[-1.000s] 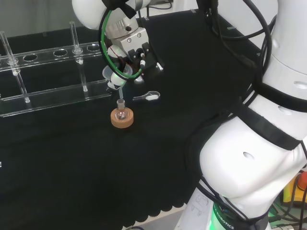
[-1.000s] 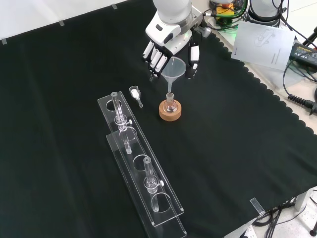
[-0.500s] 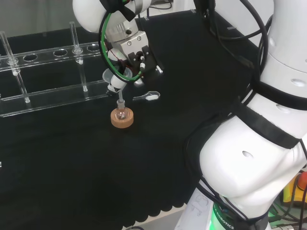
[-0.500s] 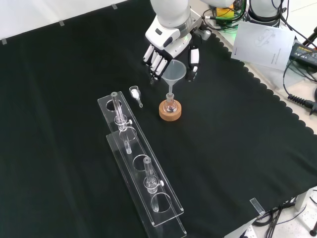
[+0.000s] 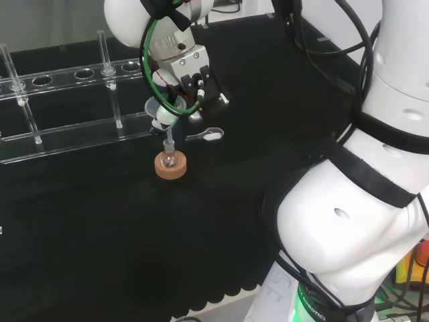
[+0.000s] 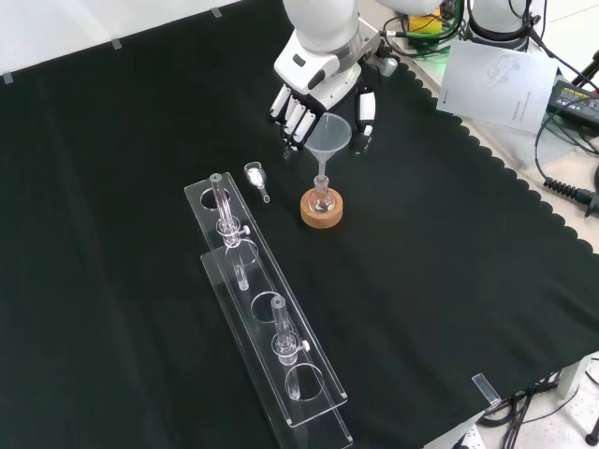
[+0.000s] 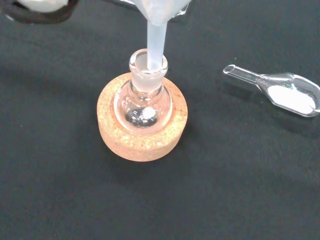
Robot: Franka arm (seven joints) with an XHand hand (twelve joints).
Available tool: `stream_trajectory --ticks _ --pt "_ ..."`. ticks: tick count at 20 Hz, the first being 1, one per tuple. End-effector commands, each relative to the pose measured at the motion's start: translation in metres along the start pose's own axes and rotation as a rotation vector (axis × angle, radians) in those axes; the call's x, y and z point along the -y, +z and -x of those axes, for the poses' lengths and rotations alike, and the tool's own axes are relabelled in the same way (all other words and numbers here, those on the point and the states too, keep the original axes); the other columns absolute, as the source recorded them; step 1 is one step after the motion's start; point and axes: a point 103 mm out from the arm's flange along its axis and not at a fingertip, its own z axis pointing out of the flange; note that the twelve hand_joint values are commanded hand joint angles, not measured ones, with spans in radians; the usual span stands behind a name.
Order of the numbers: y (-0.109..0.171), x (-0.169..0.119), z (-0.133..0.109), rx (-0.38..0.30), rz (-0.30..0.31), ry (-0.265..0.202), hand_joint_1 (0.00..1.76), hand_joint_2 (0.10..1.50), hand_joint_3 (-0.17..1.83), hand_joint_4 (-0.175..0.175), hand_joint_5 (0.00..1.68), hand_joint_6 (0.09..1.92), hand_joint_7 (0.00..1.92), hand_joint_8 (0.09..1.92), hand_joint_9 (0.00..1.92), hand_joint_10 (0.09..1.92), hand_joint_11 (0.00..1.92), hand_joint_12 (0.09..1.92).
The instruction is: Place the funnel on the round-bottom flask.
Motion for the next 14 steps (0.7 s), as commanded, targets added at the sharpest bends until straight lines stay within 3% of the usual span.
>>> stream_trajectory --ticks 1,14 --pt "0.0067 -0.0024 0.0019 -0.008 0.016 -0.006 0.78 0.72 0.54 -0.065 0.56 0.09 0.52 0.72 0.90 0.63 0.47 1.29" --pt "0.0094 -0.0077 0.0023 -0.007 0.015 -0.011 0.78 0.72 0.55 -0.068 0.55 0.09 0.52 0.72 0.90 0.63 0.48 1.29"
